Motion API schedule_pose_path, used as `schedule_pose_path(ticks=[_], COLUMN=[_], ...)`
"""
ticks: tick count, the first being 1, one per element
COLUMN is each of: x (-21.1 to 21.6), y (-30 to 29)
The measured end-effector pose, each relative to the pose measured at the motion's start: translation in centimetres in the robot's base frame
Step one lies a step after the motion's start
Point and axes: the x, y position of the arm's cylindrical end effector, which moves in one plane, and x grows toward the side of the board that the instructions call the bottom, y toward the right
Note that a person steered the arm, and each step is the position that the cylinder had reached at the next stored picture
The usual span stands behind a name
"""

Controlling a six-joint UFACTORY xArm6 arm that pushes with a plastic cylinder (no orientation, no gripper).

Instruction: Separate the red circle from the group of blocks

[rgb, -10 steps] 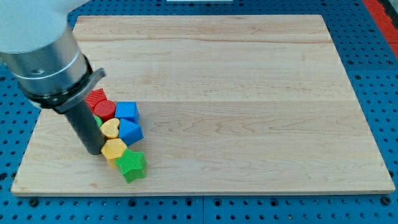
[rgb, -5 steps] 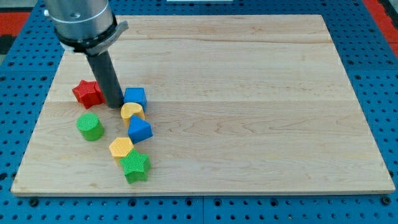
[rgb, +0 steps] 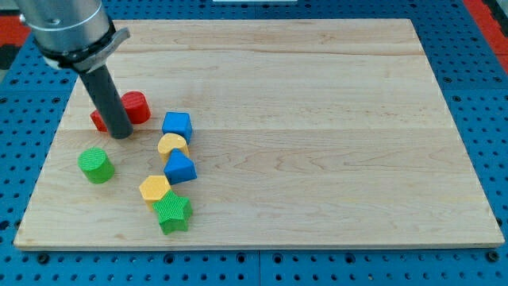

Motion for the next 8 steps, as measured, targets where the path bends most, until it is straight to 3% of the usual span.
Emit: schedule_pose_path(ticks=[1, 3, 4, 5, 7, 8], x=[0.1, 1.0, 1.0, 0.2, -4.0, -5.3], y=[0.0, -7.6, -8.3, -6.0, 4.3, 6.0])
